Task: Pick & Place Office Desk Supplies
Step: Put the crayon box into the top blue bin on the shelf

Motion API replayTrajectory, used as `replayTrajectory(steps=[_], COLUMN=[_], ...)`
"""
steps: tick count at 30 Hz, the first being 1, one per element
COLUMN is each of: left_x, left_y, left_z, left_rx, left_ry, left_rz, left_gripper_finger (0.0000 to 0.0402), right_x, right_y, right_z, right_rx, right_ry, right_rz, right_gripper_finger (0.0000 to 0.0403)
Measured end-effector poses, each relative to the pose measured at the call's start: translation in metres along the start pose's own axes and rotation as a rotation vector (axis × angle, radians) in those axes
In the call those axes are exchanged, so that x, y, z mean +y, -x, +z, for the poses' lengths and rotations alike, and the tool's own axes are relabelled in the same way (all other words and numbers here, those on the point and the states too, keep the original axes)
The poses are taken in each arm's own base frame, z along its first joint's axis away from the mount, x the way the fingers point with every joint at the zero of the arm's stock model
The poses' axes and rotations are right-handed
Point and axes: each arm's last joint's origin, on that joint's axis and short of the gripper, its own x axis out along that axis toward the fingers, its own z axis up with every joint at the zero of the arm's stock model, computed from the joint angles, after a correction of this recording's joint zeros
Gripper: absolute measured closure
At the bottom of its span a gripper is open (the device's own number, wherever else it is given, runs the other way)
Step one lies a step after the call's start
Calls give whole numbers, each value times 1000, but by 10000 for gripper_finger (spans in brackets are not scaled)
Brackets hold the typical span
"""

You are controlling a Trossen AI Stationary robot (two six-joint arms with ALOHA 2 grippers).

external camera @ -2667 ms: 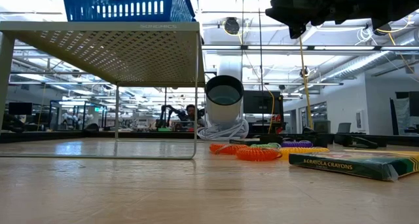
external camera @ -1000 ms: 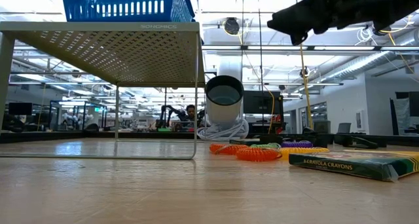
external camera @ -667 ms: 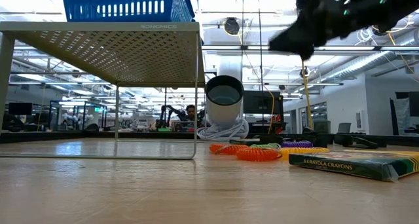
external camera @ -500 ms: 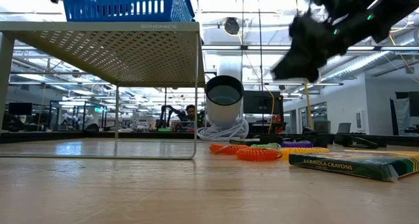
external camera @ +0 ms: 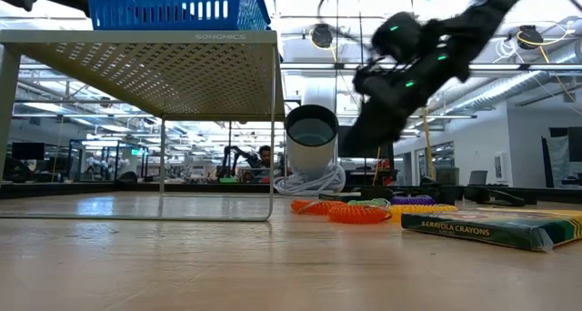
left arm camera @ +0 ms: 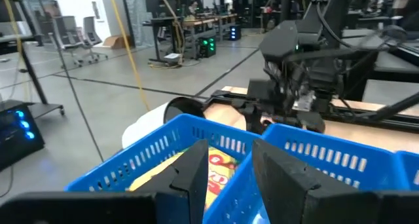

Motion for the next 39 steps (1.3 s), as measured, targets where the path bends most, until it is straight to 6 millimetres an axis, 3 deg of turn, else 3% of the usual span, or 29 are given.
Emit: replayTrajectory(steps=[7,14,19,29,35,39], left_x=[3,3,3,3,3,3], left_y=[-1,-1,-1,-1,-1,-1], left_z=[0,0,0,-1,-1,-1], left_rx=[4,4,4,14,14,14], left_ry=[8,12,12,7,7,7], left_rz=[35,34,34,34,34,34], left_gripper_finger=[273,273,273,273,273,272], right_x=[-10,-10,-1,26,32,29], right_y=[-41,-45,-33,4,33,52], right_z=[4,-9,-16,-35,-25,-14], right_rx=[124,230,350,647,635,529], right_ry=[34,57,51,46,1,59], right_rz=[120,217,306,325,283,105], right_gripper_finger=[211,213,223,242,244,243])
